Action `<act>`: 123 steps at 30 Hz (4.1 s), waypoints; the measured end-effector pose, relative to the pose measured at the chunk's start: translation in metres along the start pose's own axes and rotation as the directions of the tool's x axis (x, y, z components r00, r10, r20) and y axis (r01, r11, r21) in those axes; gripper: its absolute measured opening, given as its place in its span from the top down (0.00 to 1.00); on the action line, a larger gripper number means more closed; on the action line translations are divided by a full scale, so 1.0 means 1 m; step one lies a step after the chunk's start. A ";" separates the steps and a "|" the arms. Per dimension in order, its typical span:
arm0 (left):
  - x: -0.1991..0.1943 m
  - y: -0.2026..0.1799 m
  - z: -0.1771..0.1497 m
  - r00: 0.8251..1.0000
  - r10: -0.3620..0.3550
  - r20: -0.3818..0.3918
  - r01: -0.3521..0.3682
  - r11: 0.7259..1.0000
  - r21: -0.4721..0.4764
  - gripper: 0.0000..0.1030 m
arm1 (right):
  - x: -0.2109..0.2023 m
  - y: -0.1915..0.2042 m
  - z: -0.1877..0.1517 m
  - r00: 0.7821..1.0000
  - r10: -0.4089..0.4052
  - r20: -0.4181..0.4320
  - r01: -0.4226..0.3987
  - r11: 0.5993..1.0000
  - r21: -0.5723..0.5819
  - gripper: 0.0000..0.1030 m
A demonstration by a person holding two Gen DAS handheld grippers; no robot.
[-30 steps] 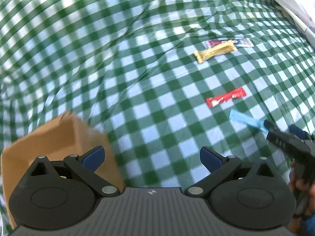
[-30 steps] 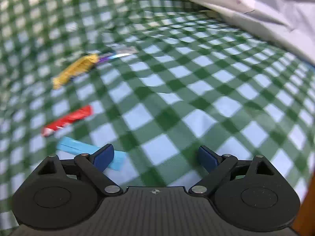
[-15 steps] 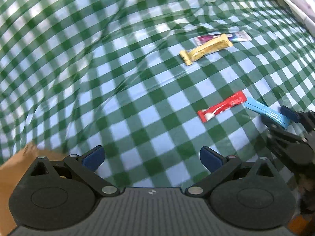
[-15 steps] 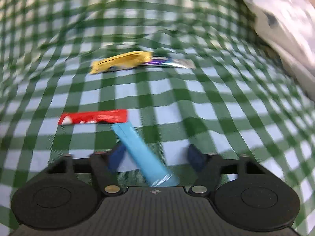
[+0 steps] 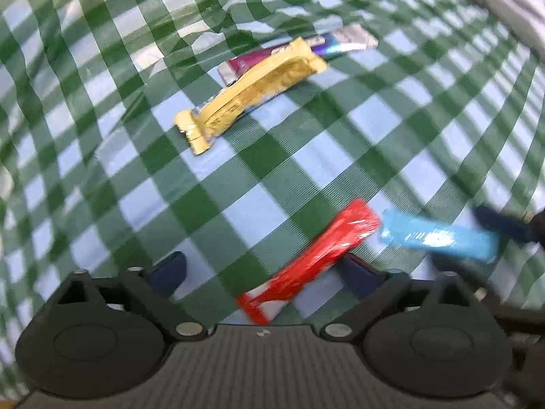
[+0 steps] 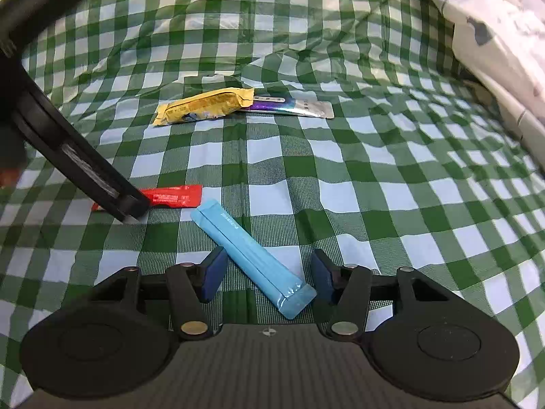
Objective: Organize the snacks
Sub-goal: 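Grasp the red stick snack with the left tool while the right tool grasps the blue stick, then carry the red stick and blue stick over the box with both tools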
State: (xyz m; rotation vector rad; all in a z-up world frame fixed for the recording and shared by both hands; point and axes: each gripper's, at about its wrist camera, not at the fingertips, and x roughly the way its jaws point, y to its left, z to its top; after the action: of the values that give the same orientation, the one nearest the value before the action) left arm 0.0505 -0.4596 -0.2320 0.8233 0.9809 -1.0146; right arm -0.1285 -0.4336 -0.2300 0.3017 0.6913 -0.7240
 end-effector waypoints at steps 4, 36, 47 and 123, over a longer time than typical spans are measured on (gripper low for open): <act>-0.013 0.001 -0.002 0.995 -0.102 -0.013 0.101 0.993 -0.053 0.90 | -0.005 0.011 -0.005 1.000 0.005 0.022 -0.004 0.998 -0.065 0.81; -0.344 0.028 -0.282 0.974 0.123 0.190 -0.044 0.927 -0.373 0.91 | -0.304 0.156 -0.014 0.963 0.231 0.138 -0.242 0.968 0.072 0.88; -0.404 0.084 -0.412 0.955 0.257 0.147 -0.142 0.835 -0.532 0.91 | -0.380 0.263 -0.047 0.925 0.373 0.069 -0.365 0.925 -0.108 0.87; -0.268 0.247 -0.388 0.978 0.203 -0.054 -0.190 0.742 -0.643 0.90 | -0.203 0.379 0.004 0.917 0.358 -0.174 -0.391 0.894 -0.221 0.87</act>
State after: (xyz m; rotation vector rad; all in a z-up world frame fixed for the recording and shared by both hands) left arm 0.1243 0.0480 -0.0900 0.3190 1.1051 -0.4345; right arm 0.0266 -0.0606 -0.0831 0.2402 0.8103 -0.2429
